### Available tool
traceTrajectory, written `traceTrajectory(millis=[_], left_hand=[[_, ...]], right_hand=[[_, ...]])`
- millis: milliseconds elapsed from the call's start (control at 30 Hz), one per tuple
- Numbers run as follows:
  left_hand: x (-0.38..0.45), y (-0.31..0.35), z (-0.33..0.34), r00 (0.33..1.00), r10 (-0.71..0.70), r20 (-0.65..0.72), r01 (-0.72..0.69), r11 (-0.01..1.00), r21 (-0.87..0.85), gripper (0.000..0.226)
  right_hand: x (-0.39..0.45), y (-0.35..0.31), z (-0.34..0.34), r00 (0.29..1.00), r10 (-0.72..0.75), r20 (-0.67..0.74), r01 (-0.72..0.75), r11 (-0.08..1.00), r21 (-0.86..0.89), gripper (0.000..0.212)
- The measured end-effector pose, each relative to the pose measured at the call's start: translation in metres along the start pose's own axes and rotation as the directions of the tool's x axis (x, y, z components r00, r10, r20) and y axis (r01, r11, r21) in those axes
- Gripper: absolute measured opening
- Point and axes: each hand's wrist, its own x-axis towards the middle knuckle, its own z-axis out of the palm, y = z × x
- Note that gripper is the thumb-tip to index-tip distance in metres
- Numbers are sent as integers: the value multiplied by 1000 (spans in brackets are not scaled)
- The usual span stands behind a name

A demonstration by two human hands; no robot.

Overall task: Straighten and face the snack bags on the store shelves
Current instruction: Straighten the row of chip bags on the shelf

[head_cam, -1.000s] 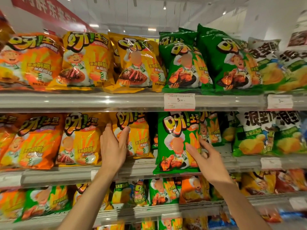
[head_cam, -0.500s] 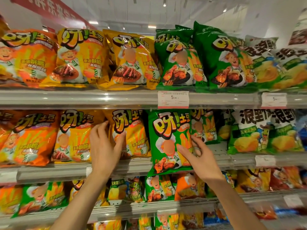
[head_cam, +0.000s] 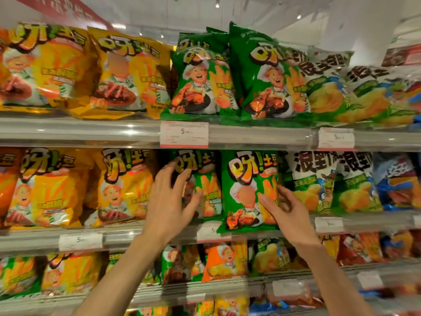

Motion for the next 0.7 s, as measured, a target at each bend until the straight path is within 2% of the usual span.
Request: traceTrajectory(millis=[100,200,233,300,400,433,567,700], left_hand=[[1,9,18,995,-45,94,39,998,56,67],[-2,8,30,993,-25,111,11,992,126,75],[-4,8,33,993,-25,112,9,990,140,77],[-7,7,38,993,-50,108,32,986,161,79],[-7,10,41,991,-77,112,59,986,159,79],[-6,11,41,990,-84,116,66,986,156,79],[-4,11,44,990,-85,109,68,986,149,80],[-7,6,46,996,-44,81,32,989,143,80]], right_hand=[[14,2,-2,999,-50,0,50,998,-32,84],[26,7,3,996,-84,-11,83,992,-91,80],[29,10,5,996,-91,-1,90,989,-115,70],[32,18,7,993,-113,20,114,980,-164,35],[37,30,10,986,-165,-7,161,971,-174,22],[39,33,11,983,-182,-18,176,968,-181,23],[45,39,13,976,-219,17,216,946,-243,58],[42,43,13,970,-240,40,238,904,-355,67]])
